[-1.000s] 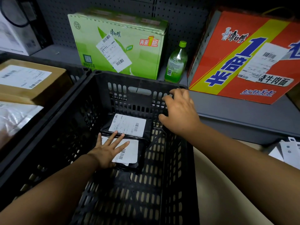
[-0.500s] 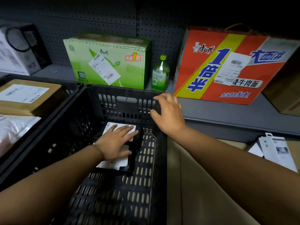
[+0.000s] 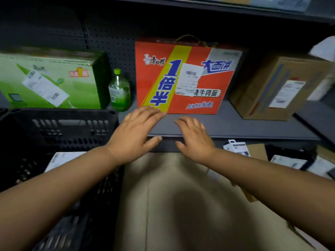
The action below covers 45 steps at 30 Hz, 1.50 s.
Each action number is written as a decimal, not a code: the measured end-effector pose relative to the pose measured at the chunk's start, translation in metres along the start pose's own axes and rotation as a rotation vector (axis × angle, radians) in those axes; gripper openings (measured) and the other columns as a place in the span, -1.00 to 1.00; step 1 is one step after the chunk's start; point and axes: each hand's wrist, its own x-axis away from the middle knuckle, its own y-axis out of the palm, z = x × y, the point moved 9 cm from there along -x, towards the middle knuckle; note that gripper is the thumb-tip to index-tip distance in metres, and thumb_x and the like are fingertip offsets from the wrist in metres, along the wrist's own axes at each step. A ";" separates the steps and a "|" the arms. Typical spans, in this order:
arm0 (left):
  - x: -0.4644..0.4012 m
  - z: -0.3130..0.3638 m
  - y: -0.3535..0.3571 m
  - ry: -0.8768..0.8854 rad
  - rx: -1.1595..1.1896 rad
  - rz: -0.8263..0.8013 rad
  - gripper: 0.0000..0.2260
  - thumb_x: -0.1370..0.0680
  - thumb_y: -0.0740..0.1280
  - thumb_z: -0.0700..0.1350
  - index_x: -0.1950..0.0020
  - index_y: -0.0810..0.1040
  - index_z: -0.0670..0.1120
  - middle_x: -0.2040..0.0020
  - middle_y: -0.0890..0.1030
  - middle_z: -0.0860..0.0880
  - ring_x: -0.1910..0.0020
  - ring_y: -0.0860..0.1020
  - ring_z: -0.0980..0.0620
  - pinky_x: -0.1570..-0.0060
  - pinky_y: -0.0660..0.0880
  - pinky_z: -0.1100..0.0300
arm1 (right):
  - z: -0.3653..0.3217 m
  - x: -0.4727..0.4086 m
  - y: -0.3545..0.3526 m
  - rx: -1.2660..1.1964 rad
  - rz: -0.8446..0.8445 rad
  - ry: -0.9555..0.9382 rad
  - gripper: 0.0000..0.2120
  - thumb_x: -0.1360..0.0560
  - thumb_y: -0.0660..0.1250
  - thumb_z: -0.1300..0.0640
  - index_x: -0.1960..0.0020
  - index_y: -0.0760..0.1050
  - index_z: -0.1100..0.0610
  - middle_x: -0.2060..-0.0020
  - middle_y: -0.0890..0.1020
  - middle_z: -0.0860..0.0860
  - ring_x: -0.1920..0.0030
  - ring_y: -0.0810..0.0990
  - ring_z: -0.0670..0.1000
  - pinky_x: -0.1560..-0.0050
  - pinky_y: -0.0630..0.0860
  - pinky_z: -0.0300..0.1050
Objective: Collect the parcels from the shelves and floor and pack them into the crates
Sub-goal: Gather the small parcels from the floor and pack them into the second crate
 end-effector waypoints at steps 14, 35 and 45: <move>-0.071 0.108 0.178 0.141 -0.118 -0.361 -0.34 -0.49 0.27 0.07 -0.52 0.04 0.11 -0.55 -0.02 -0.04 -0.50 -0.09 -0.05 -0.43 0.03 0.01 | 0.308 0.145 0.102 0.017 -0.330 0.757 -0.14 -0.29 0.39 -0.31 -0.39 0.13 0.08 -0.22 0.40 0.12 -0.18 0.43 0.13 -0.15 0.42 0.04; -0.050 0.070 0.183 -0.011 -0.150 -0.496 -0.27 -0.49 0.25 0.18 -0.54 -0.06 0.03 -0.54 -0.03 -0.03 -0.50 -0.06 -0.05 -0.42 0.07 0.06 | 0.238 0.112 0.079 -0.074 -0.047 0.430 0.03 -0.16 0.43 -0.29 -0.44 0.02 0.07 -0.24 0.34 0.04 -0.22 0.34 0.07 -0.15 0.35 -0.05; -0.039 0.004 0.116 -0.649 0.780 -0.323 -0.38 -0.47 0.43 -0.05 -0.43 0.25 -0.18 -0.18 0.50 -0.06 -0.01 0.51 0.13 0.09 0.40 0.40 | 0.085 0.058 0.021 0.204 0.019 -0.086 0.00 -0.25 0.36 -0.27 -0.51 0.03 0.13 -0.29 0.38 0.05 -0.19 0.38 0.09 -0.20 0.31 -0.02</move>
